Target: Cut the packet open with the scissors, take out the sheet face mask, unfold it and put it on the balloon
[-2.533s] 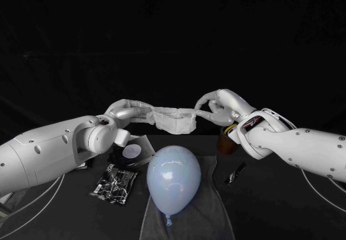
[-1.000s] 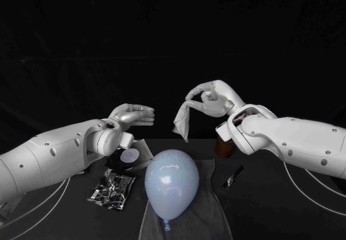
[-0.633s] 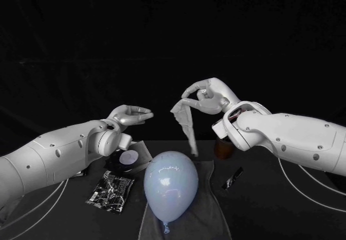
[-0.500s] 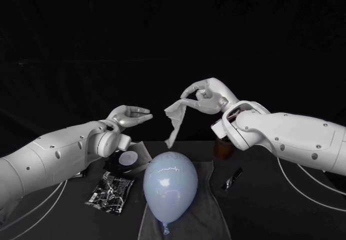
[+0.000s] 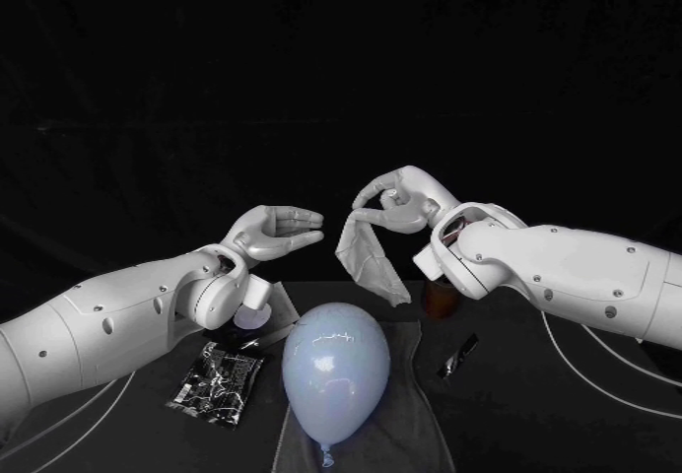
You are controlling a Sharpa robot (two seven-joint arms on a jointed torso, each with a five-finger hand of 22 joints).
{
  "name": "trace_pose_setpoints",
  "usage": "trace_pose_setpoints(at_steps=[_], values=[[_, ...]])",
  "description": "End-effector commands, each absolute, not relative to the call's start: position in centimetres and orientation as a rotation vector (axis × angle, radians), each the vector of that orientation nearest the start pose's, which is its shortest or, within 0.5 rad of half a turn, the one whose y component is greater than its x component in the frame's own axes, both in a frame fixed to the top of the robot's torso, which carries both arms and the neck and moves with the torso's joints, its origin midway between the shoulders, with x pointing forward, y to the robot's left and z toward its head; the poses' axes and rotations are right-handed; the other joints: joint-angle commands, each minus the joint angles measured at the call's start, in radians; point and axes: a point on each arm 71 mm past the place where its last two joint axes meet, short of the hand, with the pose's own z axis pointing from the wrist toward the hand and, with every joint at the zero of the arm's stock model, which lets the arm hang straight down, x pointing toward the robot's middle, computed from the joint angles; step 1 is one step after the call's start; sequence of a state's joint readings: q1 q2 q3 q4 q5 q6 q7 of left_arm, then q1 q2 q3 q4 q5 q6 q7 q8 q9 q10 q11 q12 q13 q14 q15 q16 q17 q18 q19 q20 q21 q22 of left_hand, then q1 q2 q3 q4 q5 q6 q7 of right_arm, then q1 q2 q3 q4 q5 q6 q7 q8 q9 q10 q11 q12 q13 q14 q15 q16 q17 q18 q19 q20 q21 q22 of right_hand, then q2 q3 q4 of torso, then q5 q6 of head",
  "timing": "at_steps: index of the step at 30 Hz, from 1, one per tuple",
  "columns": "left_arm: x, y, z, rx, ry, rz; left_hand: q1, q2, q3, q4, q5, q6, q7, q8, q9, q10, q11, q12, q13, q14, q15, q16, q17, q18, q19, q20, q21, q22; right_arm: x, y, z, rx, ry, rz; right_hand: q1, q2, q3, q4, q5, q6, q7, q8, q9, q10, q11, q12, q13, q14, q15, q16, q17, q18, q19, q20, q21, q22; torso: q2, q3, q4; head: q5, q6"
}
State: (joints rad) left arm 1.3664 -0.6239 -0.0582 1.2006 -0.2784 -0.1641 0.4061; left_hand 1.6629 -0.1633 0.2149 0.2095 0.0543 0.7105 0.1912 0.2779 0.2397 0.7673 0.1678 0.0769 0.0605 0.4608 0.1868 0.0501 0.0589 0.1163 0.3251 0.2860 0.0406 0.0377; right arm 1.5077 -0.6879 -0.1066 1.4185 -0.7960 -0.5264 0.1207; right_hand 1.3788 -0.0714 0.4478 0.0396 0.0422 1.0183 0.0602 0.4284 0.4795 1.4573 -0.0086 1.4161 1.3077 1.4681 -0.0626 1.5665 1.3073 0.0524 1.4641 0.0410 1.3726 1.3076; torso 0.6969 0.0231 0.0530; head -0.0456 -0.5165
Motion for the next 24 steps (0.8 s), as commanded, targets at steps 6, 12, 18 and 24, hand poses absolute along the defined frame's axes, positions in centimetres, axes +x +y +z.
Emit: trace_pose_setpoints(at_steps=[6, 12, 18, 24], values=[[54.8, 16.2, -10.2, -0.453, 1.401, -1.631, 0.009, -0.004, 0.003, -0.025, -0.005, -0.051, -0.01, -0.032, -0.024, -0.145, -0.024, -0.027, -0.009, -0.074, -0.006, -0.009, -0.01, 0.026, -0.024, 0.003, -0.005, -0.001, 53.8, -16.1, -4.6, 0.284, 1.328, 1.005, 0.005, 0.006, 0.006, 0.0, 0.007, 0.0, 0.004, 0.005, 0.001, 0.024, -0.002, 0.002, 0.144, 0.103, -0.008, 0.004, 0.264, -0.012, 0.037, -0.004, -0.006, 0.21, 0.0, 0.0, 0.0005, -0.004, 0.0], [54.2, 15.2, -11.3, -0.417, 1.444, -1.641, -0.012, -0.016, -0.072, 0.007, -0.005, -0.124, -0.009, -0.069, -0.05, -0.234, -0.024, -0.031, -0.013, -0.095, 0.001, -0.009, -0.011, 0.028, -0.028, 0.005, -0.004, -0.001, 53.4, -16.0, -4.6, 0.301, 1.323, 1.021, 0.004, 0.006, 0.007, 0.0, 0.007, 0.0, 0.004, 0.005, 0.001, 0.024, -0.001, 0.002, 0.144, 0.103, -0.008, 0.004, 0.264, -0.013, 0.038, -0.004, -0.004, 0.211, 0.0, 0.0011, 0.0, -0.003, -0.002], [54.1, 14.6, -12.4, -0.435, 1.462, -1.649, 0.023, -0.021, -0.193, 0.083, -0.005, -0.206, -0.004, -0.105, -0.076, -0.301, -0.018, -0.034, -0.016, -0.104, 0.004, -0.008, -0.01, 0.022, -0.029, 0.005, -0.004, -0.001, 53.0, -15.6, -4.6, 0.301, 1.326, 1.039, 0.004, 0.006, 0.008, -0.001, 0.007, 0.0, 0.004, 0.005, 0.001, 0.024, -0.001, 0.003, 0.144, 0.103, -0.008, 0.004, 0.264, -0.013, 0.038, -0.004, -0.003, 0.211, 0.001, 0.0, -0.0017, -0.006, -0.001], [54.3, 14.0, -12.7, -0.446, 1.456, -1.645, 0.061, -0.006, -0.166, 0.081, -0.005, -0.263, -0.005, -0.128, -0.093, -0.305, -0.019, -0.032, -0.015, -0.084, 0.001, -0.003, -0.005, 0.029, -0.024, 0.003, -0.003, 0.0, 52.7, -15.4, -4.6, 0.298, 1.324, 1.05, 0.004, 0.006, 0.008, -0.001, 0.007, 0.0, 0.004, 0.005, 0.001, 0.024, -0.001, 0.003, 0.144, 0.103, -0.008, 0.004, 0.264, -0.013, 0.038, -0.004, -0.003, 0.211, 0.0, 0.0003, 0.0017, -0.007, -0.002]])
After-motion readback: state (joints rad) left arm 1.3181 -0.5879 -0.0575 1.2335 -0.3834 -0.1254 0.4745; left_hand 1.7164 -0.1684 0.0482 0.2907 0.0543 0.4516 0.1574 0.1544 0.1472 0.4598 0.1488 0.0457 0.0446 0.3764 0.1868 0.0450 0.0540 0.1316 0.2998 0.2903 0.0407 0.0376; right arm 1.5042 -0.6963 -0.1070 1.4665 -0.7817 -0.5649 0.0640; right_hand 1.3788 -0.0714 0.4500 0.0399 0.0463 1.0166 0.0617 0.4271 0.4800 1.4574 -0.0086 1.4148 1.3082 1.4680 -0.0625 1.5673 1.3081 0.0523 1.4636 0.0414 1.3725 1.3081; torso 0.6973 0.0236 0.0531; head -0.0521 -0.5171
